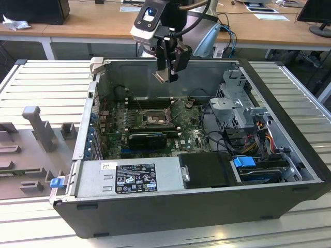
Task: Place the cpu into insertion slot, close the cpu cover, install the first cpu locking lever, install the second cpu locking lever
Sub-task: 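Place the cpu into insertion slot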
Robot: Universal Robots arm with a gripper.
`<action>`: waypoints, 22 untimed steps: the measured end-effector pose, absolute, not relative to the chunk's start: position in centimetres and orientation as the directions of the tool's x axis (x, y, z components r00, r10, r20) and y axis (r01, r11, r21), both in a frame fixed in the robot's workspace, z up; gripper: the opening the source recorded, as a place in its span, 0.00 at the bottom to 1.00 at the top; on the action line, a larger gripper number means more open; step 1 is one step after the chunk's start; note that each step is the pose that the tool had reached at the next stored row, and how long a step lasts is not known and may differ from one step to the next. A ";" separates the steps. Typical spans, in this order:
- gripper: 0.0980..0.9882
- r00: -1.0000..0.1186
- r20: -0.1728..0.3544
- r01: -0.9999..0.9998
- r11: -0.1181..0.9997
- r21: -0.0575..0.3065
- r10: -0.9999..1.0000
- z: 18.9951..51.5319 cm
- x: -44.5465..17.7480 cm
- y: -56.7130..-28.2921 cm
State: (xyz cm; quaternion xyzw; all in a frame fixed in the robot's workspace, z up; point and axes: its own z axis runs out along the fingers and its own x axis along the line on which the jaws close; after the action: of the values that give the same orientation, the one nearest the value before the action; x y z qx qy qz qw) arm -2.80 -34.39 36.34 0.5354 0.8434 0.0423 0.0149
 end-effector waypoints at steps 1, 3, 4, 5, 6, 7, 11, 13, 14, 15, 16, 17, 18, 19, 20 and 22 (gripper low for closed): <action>0.49 -0.426 0.020 0.902 0.423 0.087 0.904 36.3 -2.8 -34.4; 0.49 -0.422 0.020 0.904 0.419 0.087 0.906 36.2 -2.8 -34.4; 0.49 -0.412 0.021 0.908 0.409 0.087 0.911 36.2 -2.8 -34.4; 0.49 -0.402 0.021 0.913 0.399 0.087 0.916 36.2 -2.8 -34.4; 0.49 -0.395 0.021 0.916 0.392 0.087 0.918 36.2 -2.8 -34.4; 0.49 -0.391 0.021 0.918 0.388 0.087 0.920 36.2 -2.8 -34.4; 0.49 -0.363 0.021 0.929 0.360 0.087 0.932 36.2 -2.8 -34.4; 0.49 -0.349 0.021 0.934 0.346 0.087 0.937 36.2 -2.8 -34.4; 0.49 -0.341 0.021 0.937 0.338 0.087 0.940 36.2 -2.8 -34.4; 0.49 -0.333 0.021 0.940 0.330 0.087 0.943 36.2 -2.8 -34.4; 0.49 -0.321 0.020 0.944 0.318 0.087 0.947 36.2 -2.8 -34.4; 0.49 -0.311 0.021 0.947 0.308 0.087 0.950 36.2 -2.8 -34.4; 0.49 -0.301 0.021 0.951 0.298 0.087 0.953 36.2 -2.8 -34.4; 0.49 -0.289 0.021 0.954 0.286 0.087 0.957 36.2 -2.8 -34.4; 0.49 -0.277 0.021 0.958 0.275 0.087 0.961 36.2 -2.8 -34.4; 0.49 -0.239 0.021 0.968 0.236 0.087 0.971 36.2 -2.8 -34.4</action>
State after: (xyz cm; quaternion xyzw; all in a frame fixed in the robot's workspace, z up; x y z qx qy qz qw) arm -2.80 -34.39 36.19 0.6167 0.7860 0.0405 0.0187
